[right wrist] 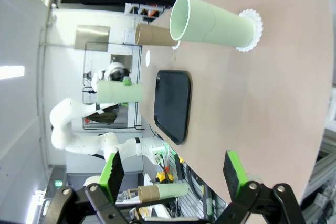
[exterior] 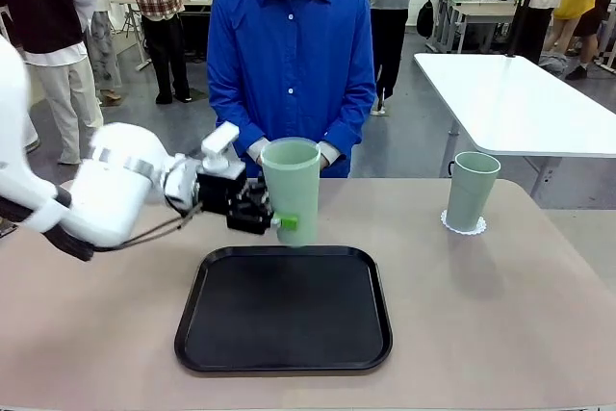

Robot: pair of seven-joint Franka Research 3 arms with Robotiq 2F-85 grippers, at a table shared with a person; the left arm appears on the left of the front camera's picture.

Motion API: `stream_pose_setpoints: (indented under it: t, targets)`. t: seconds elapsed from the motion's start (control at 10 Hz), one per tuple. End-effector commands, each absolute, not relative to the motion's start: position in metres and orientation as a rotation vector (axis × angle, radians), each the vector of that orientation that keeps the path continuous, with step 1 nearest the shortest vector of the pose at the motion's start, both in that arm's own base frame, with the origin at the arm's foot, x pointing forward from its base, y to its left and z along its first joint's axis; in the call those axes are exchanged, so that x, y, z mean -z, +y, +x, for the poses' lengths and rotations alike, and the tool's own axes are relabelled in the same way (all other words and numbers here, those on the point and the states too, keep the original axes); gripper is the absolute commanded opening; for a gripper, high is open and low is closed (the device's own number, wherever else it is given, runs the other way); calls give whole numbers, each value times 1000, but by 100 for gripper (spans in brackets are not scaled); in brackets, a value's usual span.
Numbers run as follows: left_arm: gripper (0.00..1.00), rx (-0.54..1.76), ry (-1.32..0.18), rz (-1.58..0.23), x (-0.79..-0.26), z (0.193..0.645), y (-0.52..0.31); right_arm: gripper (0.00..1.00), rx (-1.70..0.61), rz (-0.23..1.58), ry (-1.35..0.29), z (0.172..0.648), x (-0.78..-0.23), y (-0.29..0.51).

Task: Place coasters on the table and set cups on them.
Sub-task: Take one Reusable plastic cup from the Flat Tray and place it on a coaster set by the human.

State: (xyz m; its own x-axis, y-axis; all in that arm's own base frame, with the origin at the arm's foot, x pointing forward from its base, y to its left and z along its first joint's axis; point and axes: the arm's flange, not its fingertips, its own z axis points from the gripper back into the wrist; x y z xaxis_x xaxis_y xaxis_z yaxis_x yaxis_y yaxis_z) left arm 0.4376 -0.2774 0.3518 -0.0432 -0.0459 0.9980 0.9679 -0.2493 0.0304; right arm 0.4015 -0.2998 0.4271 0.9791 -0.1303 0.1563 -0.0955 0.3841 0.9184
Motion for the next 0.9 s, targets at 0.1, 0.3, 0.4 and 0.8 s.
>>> stream_pose_setpoints:
  t: [0.1,0.3,0.4,0.8]
  targets:
    - [0,1424,-1030,-1269,-424,405,-284,100,31,1173,-212,402,-428,-299]
    - [0,1462,-1063,-1309,-427,409,-283,100,31,1173,-212,402,-428,-299]
    - [0,1462,-1063,-1309,-427,409,-283,100,31,1173,-212,402,-428,-299]
    - [83,1332,-1192,-1147,-437,436,-166,100,31,1173,-212,402,-428,-299]
